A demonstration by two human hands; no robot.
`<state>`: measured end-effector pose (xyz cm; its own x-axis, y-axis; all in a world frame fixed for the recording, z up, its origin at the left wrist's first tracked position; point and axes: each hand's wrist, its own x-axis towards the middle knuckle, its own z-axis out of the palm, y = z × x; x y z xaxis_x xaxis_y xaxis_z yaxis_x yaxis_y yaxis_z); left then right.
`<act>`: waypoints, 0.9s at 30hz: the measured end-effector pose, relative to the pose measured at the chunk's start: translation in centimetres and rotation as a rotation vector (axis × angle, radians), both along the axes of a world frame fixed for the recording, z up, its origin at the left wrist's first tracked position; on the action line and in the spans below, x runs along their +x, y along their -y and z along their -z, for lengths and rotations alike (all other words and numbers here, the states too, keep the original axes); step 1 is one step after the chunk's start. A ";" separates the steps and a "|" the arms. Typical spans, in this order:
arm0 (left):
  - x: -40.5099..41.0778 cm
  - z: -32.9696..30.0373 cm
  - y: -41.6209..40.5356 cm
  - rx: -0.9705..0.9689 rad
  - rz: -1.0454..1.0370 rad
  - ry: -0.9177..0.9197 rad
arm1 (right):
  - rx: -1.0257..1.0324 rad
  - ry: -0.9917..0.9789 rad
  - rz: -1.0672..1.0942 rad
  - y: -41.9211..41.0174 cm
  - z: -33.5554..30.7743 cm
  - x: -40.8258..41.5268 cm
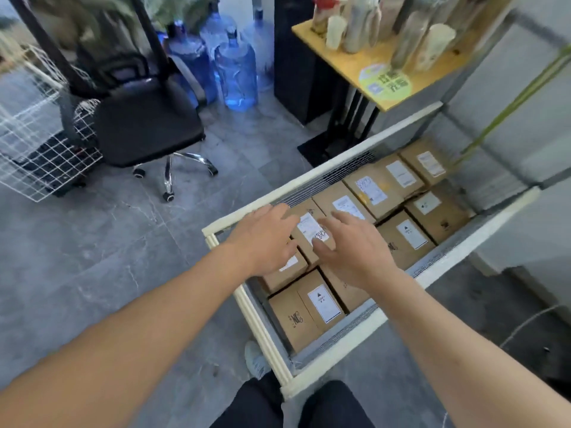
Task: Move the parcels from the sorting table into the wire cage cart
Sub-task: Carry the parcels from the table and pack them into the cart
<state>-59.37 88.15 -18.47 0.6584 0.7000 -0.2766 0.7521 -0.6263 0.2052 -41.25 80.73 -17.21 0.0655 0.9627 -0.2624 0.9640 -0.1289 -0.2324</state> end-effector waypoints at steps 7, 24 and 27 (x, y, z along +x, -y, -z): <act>4.8 -8.7 4.6 0.120 0.136 0.077 | 0.119 0.061 0.100 7.6 -8.7 3.7; 17.6 -21.5 22.1 0.191 0.514 0.298 | 0.269 0.149 0.458 32.1 -22.3 11.0; 20.1 -22.7 23.9 0.193 0.613 0.310 | 0.283 0.161 0.555 35.0 -23.7 11.8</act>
